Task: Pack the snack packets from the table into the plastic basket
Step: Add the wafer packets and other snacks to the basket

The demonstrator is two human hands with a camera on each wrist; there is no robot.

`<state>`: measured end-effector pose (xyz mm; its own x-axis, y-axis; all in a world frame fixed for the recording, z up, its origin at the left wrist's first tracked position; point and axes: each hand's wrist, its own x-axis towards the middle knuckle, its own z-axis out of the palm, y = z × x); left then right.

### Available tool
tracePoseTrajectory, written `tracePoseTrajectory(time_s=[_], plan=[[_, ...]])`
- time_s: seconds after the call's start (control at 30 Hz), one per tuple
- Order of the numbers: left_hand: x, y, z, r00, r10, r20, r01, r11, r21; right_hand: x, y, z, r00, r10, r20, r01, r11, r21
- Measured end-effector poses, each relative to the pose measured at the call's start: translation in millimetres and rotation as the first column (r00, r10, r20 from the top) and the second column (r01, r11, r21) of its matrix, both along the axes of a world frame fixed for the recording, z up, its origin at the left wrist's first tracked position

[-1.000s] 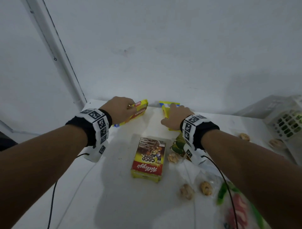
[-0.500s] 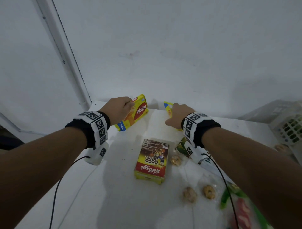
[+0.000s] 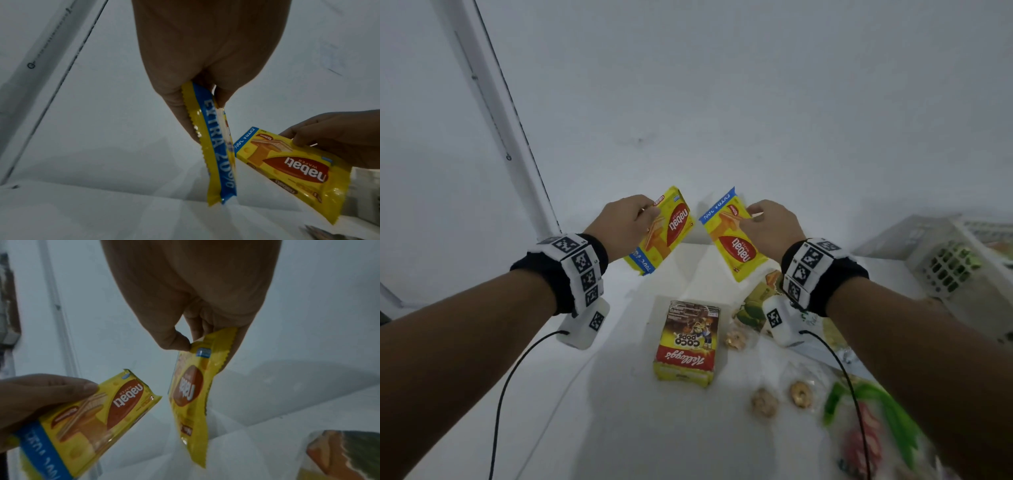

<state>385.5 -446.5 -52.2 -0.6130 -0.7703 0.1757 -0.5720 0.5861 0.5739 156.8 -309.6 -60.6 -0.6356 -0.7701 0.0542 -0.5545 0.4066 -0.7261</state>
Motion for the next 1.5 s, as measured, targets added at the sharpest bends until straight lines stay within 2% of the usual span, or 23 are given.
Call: tracePoseTrajectory(time_s=[0.17, 0.33, 0.57, 0.73, 1.0, 1.2, 1.33, 1.5], plan=[[-14, 18, 18, 0.986, -0.005, -0.164, 0.026, 0.992, 0.126, -5, 32, 17, 0.989, -0.090, 0.121, 0.109, 0.982, -0.157], [-41, 45, 36, 0.960, -0.076, -0.269, 0.132, 0.971, 0.199, -17, 81, 36, 0.966, -0.209, 0.153, 0.242, 0.938, -0.246], [-98, 108, 52, 0.910, -0.261, -0.322, 0.341, 0.914, 0.221, -33, 177, 56, 0.902, -0.395, 0.173, 0.430, 0.855, -0.291], [-143, 171, 60, 0.873, -0.348, -0.341, 0.432, 0.876, 0.213, -58, 249, 58, 0.852, -0.501, 0.150, 0.520, 0.785, -0.337], [-232, 272, 87, 0.870, -0.374, -0.323, 0.443, 0.879, 0.176, -138, 353, 66, 0.840, -0.502, 0.207, 0.540, 0.728, -0.423], [-312, 345, 101, 0.878, -0.319, -0.357, 0.415, 0.878, 0.237, -211, 421, 71, 0.861, -0.448, 0.240, 0.508, 0.737, -0.446], [-350, 374, 102, 0.890, -0.285, -0.356, 0.394, 0.874, 0.285, -248, 449, 70, 0.858, -0.415, 0.304, 0.512, 0.746, -0.426], [-382, 387, 97, 0.895, -0.302, -0.329, 0.398, 0.874, 0.280, -272, 465, 63, 0.864, -0.396, 0.310, 0.497, 0.764, -0.411]])
